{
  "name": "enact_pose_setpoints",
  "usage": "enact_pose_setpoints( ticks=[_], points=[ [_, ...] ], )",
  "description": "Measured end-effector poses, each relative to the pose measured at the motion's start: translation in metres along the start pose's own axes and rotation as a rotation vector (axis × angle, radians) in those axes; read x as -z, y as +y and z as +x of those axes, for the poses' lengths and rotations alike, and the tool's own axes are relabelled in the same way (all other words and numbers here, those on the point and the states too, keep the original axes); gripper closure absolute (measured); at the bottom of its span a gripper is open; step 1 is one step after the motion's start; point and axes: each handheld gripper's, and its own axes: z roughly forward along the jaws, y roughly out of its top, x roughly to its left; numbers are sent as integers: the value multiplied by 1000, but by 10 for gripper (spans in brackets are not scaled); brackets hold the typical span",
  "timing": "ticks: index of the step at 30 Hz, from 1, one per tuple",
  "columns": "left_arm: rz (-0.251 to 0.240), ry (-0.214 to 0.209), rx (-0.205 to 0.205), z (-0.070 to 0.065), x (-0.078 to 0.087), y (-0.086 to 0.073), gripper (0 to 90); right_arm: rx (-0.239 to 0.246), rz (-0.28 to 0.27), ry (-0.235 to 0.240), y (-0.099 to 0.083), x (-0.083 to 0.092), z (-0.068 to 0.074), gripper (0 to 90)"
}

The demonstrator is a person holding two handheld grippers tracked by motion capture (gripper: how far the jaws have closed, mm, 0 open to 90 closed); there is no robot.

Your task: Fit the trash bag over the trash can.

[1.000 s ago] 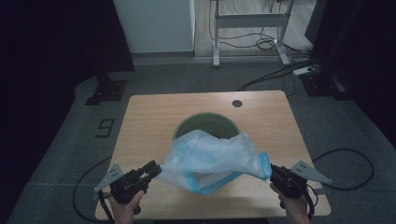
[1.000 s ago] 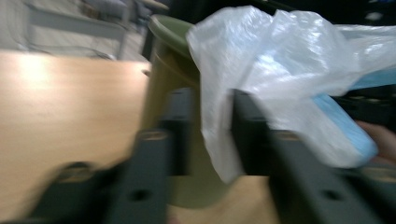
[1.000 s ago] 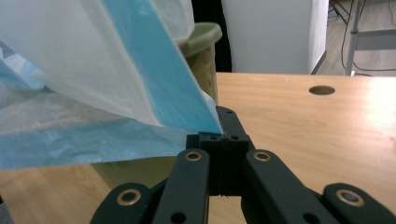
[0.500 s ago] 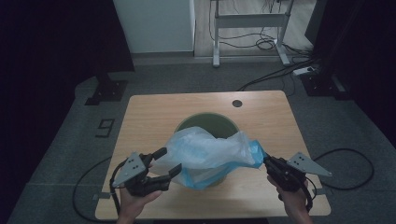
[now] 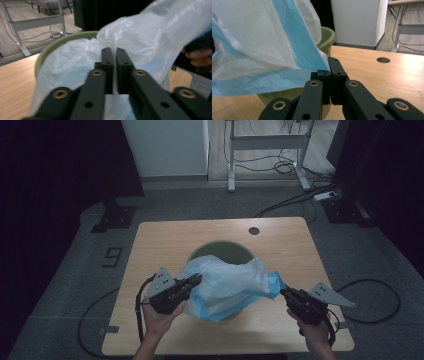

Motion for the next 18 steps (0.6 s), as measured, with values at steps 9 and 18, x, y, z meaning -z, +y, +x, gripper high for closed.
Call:
enact_pose_setpoints(
  ticks=[9, 18],
  points=[
    [-90, 2, 122, 26, 4, 12, 899, -8, 15, 12, -7, 5, -6, 863],
    [-92, 1, 154, 25, 2, 12, 899, 165, -58, 19, 0, 38, 32, 404]
  ],
)
